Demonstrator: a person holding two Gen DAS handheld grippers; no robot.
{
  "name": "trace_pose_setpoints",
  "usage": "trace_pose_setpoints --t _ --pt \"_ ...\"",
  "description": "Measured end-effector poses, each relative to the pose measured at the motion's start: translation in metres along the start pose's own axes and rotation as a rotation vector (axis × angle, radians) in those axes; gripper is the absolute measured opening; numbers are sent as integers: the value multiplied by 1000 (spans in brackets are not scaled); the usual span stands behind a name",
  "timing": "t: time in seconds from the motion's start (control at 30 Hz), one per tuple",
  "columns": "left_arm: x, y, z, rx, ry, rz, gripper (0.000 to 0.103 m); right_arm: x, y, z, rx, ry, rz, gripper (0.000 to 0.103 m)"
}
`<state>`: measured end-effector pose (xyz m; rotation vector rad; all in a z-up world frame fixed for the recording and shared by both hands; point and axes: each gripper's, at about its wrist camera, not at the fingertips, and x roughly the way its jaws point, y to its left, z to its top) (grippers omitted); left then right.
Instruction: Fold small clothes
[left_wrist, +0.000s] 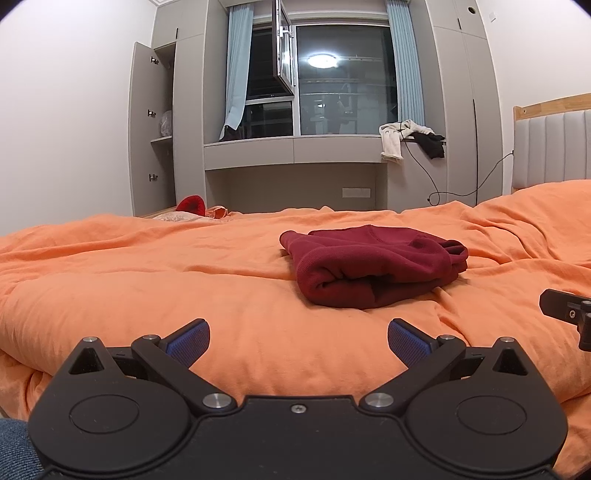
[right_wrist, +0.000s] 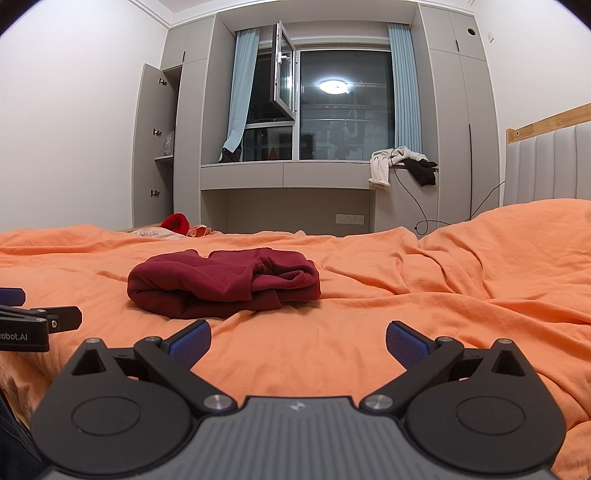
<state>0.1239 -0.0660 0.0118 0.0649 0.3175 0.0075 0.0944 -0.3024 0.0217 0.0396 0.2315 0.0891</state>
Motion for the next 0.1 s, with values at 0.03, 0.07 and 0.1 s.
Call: trace_pose_setpoints --t 0.03,0.07,0.1 --pt "0 0 0 0 0 0 102 0 0 1 0 0 0 103" --pt "0 0 0 -1 0 0 102 0 0 0 0 0 0 103" --pt "0 0 0 -1 1 0 102 0 1 1 -1 0 0 103"
